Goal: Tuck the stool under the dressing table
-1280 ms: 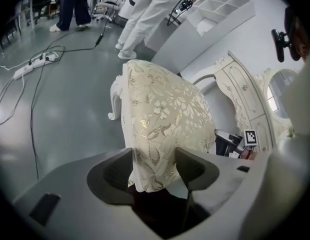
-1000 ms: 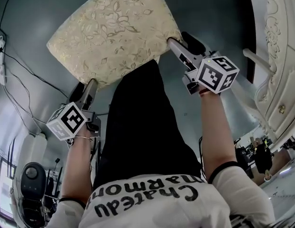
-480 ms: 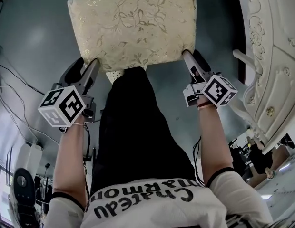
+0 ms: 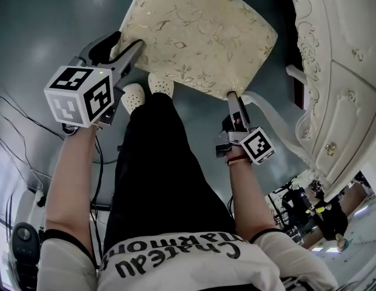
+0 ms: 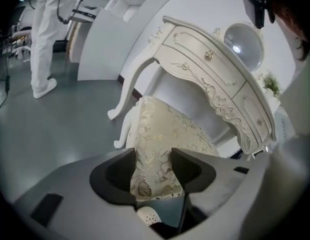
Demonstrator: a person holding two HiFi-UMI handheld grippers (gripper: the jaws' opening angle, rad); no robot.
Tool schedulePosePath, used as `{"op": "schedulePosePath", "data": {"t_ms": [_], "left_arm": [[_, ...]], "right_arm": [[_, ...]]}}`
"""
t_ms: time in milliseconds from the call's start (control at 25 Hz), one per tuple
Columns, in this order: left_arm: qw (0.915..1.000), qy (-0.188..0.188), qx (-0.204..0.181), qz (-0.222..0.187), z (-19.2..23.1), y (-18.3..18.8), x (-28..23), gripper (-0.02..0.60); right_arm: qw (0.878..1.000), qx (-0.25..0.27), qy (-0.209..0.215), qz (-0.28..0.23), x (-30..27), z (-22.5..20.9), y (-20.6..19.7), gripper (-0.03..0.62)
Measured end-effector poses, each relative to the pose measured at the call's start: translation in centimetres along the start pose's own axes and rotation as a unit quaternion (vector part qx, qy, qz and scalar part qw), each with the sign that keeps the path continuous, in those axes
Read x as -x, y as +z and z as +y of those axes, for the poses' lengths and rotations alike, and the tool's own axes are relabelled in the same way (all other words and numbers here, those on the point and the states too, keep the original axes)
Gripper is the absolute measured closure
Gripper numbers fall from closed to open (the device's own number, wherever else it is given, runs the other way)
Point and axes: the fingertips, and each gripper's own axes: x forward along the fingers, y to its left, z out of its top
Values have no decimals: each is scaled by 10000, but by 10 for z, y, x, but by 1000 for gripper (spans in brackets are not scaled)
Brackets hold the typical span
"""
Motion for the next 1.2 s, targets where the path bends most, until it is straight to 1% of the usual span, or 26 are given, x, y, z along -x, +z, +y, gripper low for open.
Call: {"op": "schedulePosePath", "data": {"t_ms": [120,240,320,480,600,640,760,960,1080,1200], "left_arm": [[9994,-135,-317,-96,-15,16,-24,351],[9981,-246,-470,-308,-28,27,-41,351],[9973,-298,-569,-354,-35,33,-51,351],[9949,-553,-806,-267,-49,42,-70,351],[9930,-628,-970,-235,-54,53,-80,351],[9927,-643,-988,-248,-54,56,-82,351],[9912,-709,-1073,-319,-54,69,-91,351],[9846,-917,-1411,-463,-55,96,-113,351],[9802,-1002,-1610,-576,-60,114,-127,351],[9775,-1155,-1630,-681,-70,128,-147,353]], "right_arm": [[9987,-467,-160,-105,10,-11,-3,319],[9963,-798,-255,-217,18,-18,-7,319],[9933,-1071,-336,-283,23,-21,-13,319],[9816,-1784,-397,-547,30,-29,-26,315],[9681,-2337,-241,-874,26,-30,-28,309],[9646,-2441,-232,-968,24,-29,-27,307],[9622,-2485,-255,-1083,18,-24,-21,306],[9637,-2387,67,-1198,-1,-14,-11,306],[9587,-2493,146,-1364,-8,-11,-3,303],[9539,-2511,109,-1642,-15,-20,22,301]]}}
